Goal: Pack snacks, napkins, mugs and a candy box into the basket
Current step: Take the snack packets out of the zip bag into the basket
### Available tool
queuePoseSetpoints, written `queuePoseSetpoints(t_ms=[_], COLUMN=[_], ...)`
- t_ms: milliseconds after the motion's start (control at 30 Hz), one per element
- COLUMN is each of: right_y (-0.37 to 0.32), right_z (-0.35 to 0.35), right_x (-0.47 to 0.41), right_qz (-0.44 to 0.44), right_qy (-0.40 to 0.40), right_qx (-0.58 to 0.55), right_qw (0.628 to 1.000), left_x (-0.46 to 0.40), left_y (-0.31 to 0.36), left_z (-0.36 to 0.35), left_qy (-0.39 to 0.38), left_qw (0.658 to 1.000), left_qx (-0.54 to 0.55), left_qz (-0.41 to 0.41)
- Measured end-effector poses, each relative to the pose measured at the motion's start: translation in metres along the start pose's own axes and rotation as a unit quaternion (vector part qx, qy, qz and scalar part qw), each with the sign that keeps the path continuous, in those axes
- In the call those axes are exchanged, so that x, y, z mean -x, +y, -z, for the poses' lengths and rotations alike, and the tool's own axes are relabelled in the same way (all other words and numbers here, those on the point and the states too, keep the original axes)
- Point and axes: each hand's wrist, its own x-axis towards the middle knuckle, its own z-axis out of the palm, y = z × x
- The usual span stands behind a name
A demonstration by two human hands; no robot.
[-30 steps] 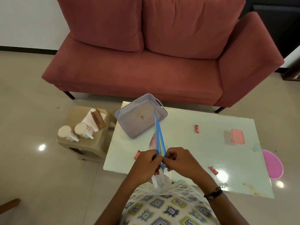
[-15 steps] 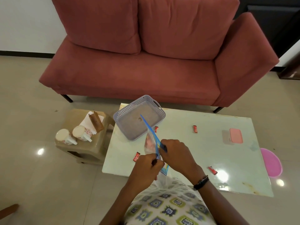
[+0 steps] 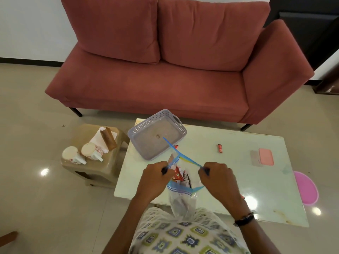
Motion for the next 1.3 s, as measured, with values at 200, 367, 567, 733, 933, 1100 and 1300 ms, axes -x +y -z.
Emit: queuePoseSetpoints(t_ms=[200, 367, 567, 733, 933, 1100, 1300], right_y=[-0.022, -0.035, -0.031, -0.019, 0.02, 0.016, -0.019], right_z=[-0.002, -0.014, -0.026, -0.014, 0.009, -0.003, -0.016], right_x=[-0.014, -0.036, -0.022, -0.028, -0.042, -0.034, -0.005], right_qz=[0.07, 0.159, 0.212, 0.141, 0.011, 0.006, 0.208], right_qy=[-0.015, -0.021, -0.043, 0.028, 0.121, 0.115, 0.104], right_qx=[0.047, 0.038, -0.016, -0.022, -0.01, -0.014, -0.039], right_qw=[0.996, 0.986, 0.976, 0.989, 0.993, 0.993, 0.972], left_x=[0.003, 0.007, -0.002, -0.008, -0.011, -0.014, -0.02], left_y=[0.001, 0.0, 0.006, 0.003, -0.009, 0.0, -0.004], left_z=[-0.003, 0.003, -0.001, -0.004, 0.019, 0.01, 0.004], left_qy=[-0.059, -0.089, -0.002, -0.018, 0.025, 0.035, 0.054], left_qw=[0.997, 0.994, 0.983, 0.988, 0.999, 0.998, 0.992], left_qx=[-0.014, -0.048, -0.179, -0.15, -0.04, 0.048, 0.1], left_qz=[-0.048, -0.03, -0.03, -0.042, 0.016, 0.01, 0.059])
